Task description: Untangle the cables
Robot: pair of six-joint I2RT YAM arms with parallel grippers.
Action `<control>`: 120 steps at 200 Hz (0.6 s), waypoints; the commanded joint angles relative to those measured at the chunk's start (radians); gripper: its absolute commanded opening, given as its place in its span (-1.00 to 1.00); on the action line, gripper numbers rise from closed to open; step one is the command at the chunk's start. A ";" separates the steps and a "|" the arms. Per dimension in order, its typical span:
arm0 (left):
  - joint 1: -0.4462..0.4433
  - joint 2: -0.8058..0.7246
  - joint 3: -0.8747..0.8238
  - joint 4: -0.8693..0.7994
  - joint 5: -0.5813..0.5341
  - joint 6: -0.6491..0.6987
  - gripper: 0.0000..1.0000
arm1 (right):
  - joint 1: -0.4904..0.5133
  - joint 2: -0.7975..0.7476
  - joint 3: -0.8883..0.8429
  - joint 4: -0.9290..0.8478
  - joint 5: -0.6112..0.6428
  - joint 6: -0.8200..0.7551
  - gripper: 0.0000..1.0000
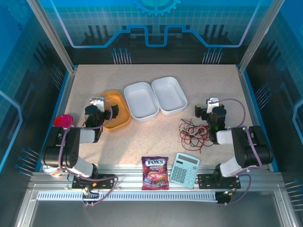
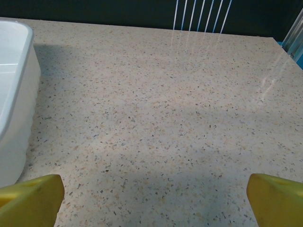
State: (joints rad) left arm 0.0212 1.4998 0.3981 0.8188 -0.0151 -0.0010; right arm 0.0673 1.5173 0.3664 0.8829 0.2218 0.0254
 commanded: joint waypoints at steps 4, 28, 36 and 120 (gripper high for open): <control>-0.005 -0.105 0.043 -0.130 -0.029 -0.017 0.98 | 0.016 -0.068 0.040 -0.082 0.063 0.020 0.99; -0.006 -0.213 0.040 -0.194 -0.064 -0.044 0.98 | 0.016 -0.158 0.086 -0.233 0.117 0.039 0.99; -0.006 -0.252 0.044 -0.223 -0.066 -0.060 0.98 | 0.017 -0.191 0.103 -0.296 0.141 0.058 0.99; -0.232 -0.505 0.192 -0.692 -0.082 -0.382 0.98 | 0.118 -0.441 0.448 -1.244 0.215 0.298 0.86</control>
State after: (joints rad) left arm -0.0875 1.0283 0.5385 0.3187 -0.0669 -0.2707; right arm 0.1200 1.1252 0.7181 0.0147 0.3935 0.2211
